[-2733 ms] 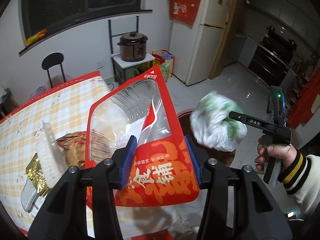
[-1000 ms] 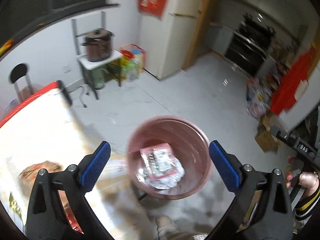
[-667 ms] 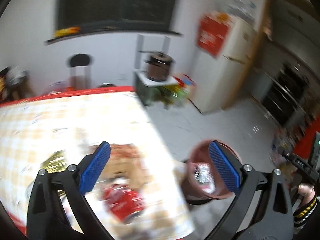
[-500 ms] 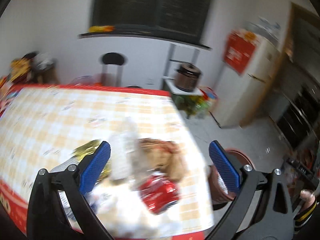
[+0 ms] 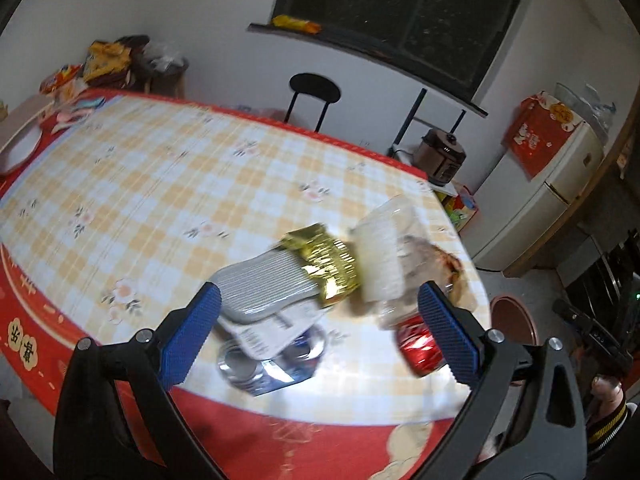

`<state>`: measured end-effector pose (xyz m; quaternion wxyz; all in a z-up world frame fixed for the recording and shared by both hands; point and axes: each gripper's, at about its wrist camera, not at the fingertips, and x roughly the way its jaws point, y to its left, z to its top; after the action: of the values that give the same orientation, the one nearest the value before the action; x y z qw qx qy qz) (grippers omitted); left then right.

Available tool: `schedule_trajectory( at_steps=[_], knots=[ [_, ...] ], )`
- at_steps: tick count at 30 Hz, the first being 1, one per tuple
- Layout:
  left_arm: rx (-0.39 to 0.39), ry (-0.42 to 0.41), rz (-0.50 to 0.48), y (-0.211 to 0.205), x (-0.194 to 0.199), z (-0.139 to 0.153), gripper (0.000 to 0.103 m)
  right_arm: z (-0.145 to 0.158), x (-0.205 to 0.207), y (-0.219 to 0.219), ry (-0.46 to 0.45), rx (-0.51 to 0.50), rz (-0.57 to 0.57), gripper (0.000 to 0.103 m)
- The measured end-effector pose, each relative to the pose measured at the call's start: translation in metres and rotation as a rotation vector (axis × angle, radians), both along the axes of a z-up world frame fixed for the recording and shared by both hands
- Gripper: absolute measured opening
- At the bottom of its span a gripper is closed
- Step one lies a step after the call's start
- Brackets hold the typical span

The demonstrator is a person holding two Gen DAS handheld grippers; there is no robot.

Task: Collect trash
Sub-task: 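Return to the table and grasp the red Coca-Cola can with the right gripper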

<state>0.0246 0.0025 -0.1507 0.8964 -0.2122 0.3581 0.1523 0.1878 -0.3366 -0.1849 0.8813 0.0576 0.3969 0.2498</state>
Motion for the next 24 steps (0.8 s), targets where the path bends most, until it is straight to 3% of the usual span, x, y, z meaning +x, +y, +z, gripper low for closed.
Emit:
schedule_trajectory(
  at_steps=[8,16,24],
  knots=[
    [-0.072,0.044,-0.027,0.055,-0.019,-0.038,0.097,-0.016,-0.027,0.062,0.051,-0.083,0.029,0.098],
    [-0.211,0.068,-0.118,0.088,-0.007,-0.076,0.095,-0.018,-0.035,0.083,0.066,-0.119,-0.074,0.098],
    [-0.22,0.1,-0.247,0.107,0.025,-0.087,0.093,-0.034,-0.051,0.088,0.085,-0.142,-0.18,0.098]
  ],
)
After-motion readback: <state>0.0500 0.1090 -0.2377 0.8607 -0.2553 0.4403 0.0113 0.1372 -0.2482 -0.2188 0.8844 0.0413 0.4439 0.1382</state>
